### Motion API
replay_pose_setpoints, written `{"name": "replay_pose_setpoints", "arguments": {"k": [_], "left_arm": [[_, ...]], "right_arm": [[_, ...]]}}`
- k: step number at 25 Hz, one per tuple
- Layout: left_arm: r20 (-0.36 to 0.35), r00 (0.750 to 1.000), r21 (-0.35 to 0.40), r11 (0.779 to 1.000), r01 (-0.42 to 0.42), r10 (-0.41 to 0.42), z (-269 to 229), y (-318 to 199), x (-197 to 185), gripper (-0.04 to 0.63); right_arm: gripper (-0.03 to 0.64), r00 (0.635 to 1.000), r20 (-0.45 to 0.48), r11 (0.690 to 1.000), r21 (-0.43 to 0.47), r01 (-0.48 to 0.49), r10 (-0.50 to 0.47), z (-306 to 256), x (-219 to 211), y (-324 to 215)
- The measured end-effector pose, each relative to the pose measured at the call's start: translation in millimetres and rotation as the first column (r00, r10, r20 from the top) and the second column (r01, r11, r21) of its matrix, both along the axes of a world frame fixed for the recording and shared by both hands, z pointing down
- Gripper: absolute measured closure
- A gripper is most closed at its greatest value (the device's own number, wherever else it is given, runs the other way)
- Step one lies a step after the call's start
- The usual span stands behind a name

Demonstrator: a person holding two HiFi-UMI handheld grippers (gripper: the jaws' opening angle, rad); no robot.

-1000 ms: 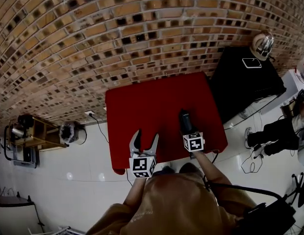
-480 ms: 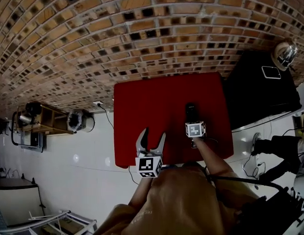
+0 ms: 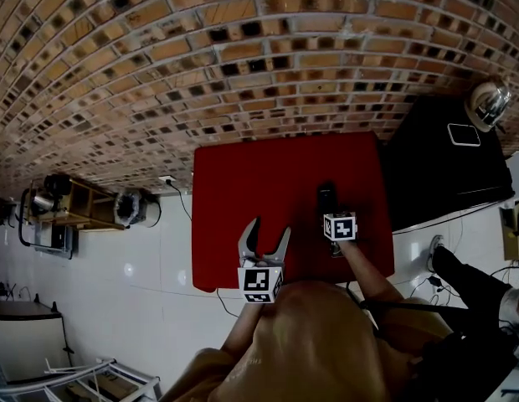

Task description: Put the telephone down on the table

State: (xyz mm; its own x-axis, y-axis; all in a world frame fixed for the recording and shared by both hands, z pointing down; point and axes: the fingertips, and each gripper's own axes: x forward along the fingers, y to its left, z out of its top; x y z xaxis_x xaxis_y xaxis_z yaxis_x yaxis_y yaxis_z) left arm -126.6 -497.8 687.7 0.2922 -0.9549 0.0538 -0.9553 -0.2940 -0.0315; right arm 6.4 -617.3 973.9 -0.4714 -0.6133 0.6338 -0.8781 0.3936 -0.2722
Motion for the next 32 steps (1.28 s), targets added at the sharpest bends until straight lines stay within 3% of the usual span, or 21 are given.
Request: {"name": "replay_pose_setpoints", "arguments": {"k": [2, 4, 6, 9, 12, 14, 16, 20, 25, 32], "left_arm": [[0.001, 1.000, 0.014, 1.000, 0.005, -0.005, -14, -5, 2, 0.302], [-0.010, 1.000, 0.035, 0.999, 0.009, -0.009, -31, -9, 2, 0.302], [-0.025, 1.000, 0.077, 0.997, 0.018, -0.016, -51, -10, 1, 0.302], [-0.050, 0.998, 0.165, 0.985, 0.042, -0.034, -92, -9, -3, 0.302], [-0.070, 0.996, 0.223, 0.972, 0.074, -0.060, -126, -6, -8, 0.302], [-0.064, 0.995, 0.248, 0.965, 0.085, -0.071, -140, -5, -9, 0.302], [-0.059, 0.995, 0.256, 0.962, 0.095, -0.082, -144, -6, -11, 0.302], [-0.060, 0.994, 0.232, 0.967, 0.106, -0.095, -134, -11, -11, 0.303], [-0.088, 0.993, 0.200, 0.975, 0.096, -0.079, -125, -15, -4, 0.302], [-0.069, 0.997, 0.201, 0.978, 0.052, -0.038, -129, -12, 12, 0.303]], "right_arm": [[0.189, 0.998, 0.068, 0.994, 0.104, -0.022, 0.015, -53, 12, -1], [0.176, 0.984, 0.177, 0.966, 0.254, -0.036, -0.010, -123, 19, 3], [0.120, 0.964, 0.258, 0.895, 0.442, -0.052, -0.071, -203, 27, 13], [0.132, 0.949, 0.288, 0.752, 0.652, -0.094, -0.131, -309, 47, 32], [0.153, 0.944, 0.302, 0.659, 0.738, -0.145, -0.131, -377, 67, 50], [0.177, 0.960, 0.262, 0.623, 0.768, -0.148, -0.095, -400, 73, 59], [0.244, 0.972, 0.223, 0.597, 0.790, -0.140, -0.068, -416, 74, 67], [0.259, 0.975, 0.206, 0.599, 0.792, -0.120, -0.078, -420, 68, 77], [0.278, 0.965, 0.236, 0.661, 0.743, -0.103, -0.115, -408, 63, 72], [0.279, 0.962, 0.242, 0.654, 0.749, -0.105, -0.123, -414, 64, 72]]}}
